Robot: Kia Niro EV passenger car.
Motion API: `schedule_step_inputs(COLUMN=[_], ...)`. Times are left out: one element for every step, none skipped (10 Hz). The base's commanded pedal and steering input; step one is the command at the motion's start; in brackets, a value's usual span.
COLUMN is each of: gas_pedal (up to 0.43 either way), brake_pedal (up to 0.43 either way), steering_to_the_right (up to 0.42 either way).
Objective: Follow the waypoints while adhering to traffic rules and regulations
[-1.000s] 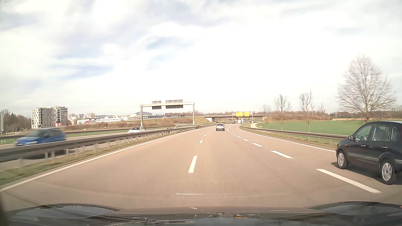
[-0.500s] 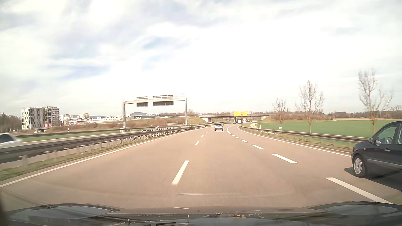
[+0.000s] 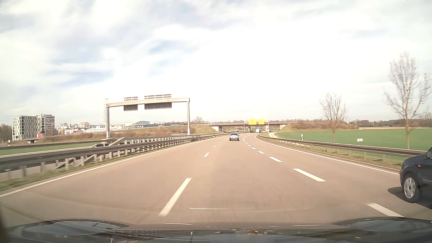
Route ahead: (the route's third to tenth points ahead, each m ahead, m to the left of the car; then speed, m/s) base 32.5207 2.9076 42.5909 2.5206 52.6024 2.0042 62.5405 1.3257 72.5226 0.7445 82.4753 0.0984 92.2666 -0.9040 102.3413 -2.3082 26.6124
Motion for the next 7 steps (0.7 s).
schedule_step_inputs(gas_pedal=[0.11, 0.11, 0.098, 0.098, 0.098, 0.098, 0.098], brake_pedal=[0.0, 0.0, 0.0, 0.0, 0.0, 0.0, 0.0], steering_to_the_right=[0.009, 0.009, 0.009, 0.009, 0.009, 0.009, 0.009])
